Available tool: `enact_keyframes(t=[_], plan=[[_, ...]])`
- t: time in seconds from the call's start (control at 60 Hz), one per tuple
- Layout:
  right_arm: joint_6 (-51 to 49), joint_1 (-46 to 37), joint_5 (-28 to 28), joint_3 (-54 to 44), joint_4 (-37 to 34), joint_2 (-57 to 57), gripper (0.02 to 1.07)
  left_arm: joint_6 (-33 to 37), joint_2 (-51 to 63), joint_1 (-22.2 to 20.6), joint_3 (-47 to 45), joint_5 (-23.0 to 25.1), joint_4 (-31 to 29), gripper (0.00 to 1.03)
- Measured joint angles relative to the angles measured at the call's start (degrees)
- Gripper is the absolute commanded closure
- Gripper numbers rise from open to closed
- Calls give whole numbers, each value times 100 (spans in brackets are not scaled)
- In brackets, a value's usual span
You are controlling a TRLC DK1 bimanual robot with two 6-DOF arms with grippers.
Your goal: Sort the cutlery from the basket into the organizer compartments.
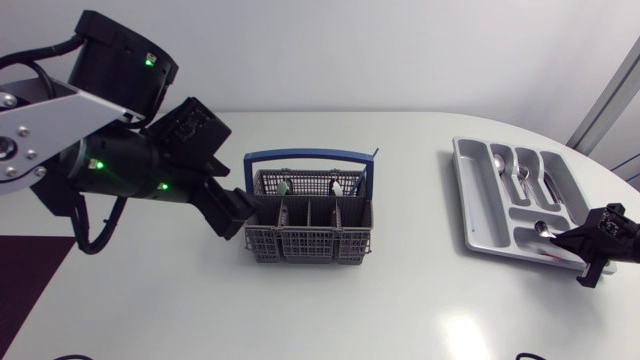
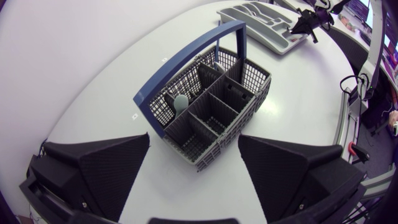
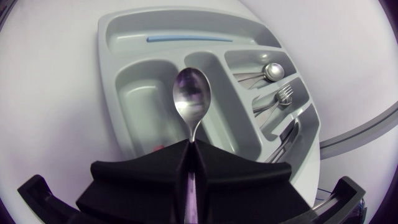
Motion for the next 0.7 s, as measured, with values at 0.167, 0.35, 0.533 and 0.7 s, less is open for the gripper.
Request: enact_keyframes(t=[0.167, 0.35, 0.533, 0.7], plan=[[-160, 0, 188, 63, -20, 214, 86, 0, -166, 0, -162, -7, 0, 5], [-153, 7, 234, 96, 96, 243, 59, 0, -345, -46, -398, -50, -4, 5], [48, 20, 243, 37, 90, -68, 46, 48, -621, -90, -667, -114, 0, 5], [417, 240, 131, -271, 90, -975, 40, 151, -756, -90, -988, -116, 44, 5]])
